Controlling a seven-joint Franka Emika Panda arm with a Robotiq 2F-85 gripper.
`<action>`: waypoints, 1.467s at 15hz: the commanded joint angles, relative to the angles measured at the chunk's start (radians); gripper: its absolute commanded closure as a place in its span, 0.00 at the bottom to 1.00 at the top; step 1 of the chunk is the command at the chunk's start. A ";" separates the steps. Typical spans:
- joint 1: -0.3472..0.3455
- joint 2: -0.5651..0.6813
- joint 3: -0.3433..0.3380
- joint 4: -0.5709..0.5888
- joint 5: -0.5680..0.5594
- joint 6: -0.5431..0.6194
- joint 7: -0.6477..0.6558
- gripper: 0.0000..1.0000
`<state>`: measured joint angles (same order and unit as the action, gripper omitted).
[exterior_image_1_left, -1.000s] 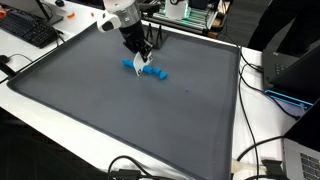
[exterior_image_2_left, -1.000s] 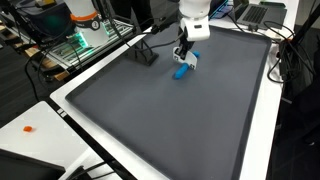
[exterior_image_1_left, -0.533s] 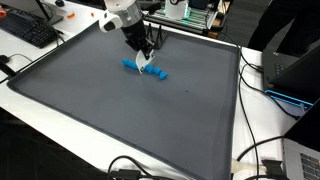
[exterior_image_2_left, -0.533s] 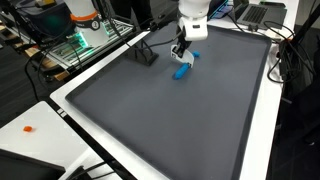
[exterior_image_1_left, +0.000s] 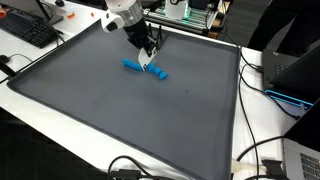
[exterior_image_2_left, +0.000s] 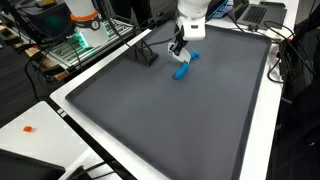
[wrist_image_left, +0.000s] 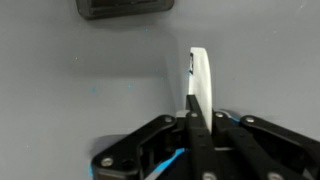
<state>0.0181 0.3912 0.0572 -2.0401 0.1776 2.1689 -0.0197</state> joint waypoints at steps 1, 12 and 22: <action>0.000 -0.012 -0.001 -0.014 -0.004 -0.059 0.005 0.99; -0.004 -0.075 -0.011 0.005 -0.028 -0.061 -0.027 0.99; -0.001 -0.043 -0.027 0.045 -0.123 0.015 -0.050 0.99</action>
<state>0.0176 0.3353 0.0365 -1.9940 0.0810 2.1459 -0.0601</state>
